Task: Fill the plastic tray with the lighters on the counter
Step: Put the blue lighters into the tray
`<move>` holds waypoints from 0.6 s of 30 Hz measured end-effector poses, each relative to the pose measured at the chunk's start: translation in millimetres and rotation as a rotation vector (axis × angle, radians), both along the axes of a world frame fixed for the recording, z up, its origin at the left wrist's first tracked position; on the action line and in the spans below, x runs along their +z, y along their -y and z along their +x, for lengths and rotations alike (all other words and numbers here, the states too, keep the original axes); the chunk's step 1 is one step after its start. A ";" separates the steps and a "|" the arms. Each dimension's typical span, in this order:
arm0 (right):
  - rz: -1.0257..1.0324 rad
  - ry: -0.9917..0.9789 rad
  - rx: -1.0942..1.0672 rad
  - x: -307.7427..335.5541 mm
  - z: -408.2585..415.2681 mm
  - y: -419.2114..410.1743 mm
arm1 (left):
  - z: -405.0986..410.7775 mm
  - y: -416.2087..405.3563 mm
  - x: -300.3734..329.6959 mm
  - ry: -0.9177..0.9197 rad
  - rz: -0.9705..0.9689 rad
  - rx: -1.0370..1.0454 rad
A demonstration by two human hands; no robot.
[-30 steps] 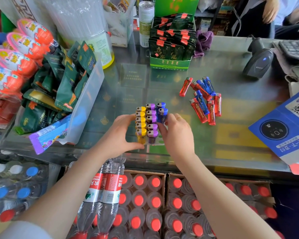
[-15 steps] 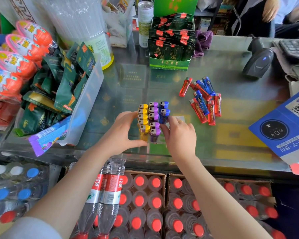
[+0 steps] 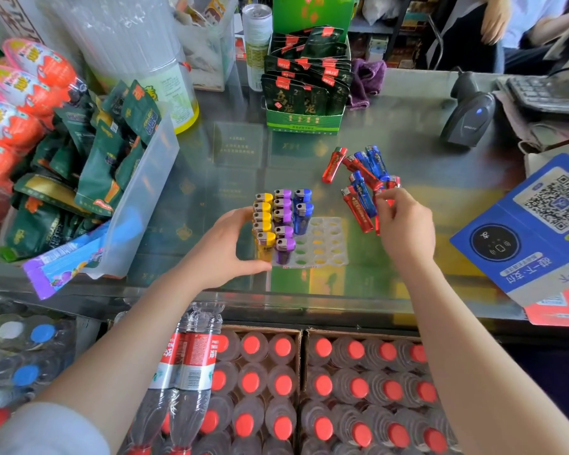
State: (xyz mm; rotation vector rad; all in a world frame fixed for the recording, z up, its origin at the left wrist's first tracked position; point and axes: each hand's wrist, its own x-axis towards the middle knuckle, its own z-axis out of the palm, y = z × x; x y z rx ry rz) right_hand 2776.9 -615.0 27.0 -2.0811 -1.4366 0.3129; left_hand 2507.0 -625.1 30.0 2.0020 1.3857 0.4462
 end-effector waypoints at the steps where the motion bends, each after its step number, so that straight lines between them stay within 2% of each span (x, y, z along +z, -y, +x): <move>1: -0.020 0.020 0.004 -1.4 1.5 -2.6 | 0.7 -0.8 -0.6 -0.002 -0.009 0.002; 7: -0.157 0.146 0.017 -0.3 -9.7 -19.8 | 2.2 -3.2 -3.1 0.036 -0.064 -0.011; 11: -0.184 0.115 0.024 8.4 -14.6 -22.3 | 2.8 -4.2 -3.9 0.029 -0.050 -0.019; 14: -0.059 -0.077 0.076 16.9 -18.9 -11.6 | 2.9 -3.5 -2.3 0.058 -0.041 -0.018; 18: 0.062 -0.359 0.275 20.1 -43.8 21.7 | -0.5 -5.6 -6.3 0.090 -0.047 -0.035</move>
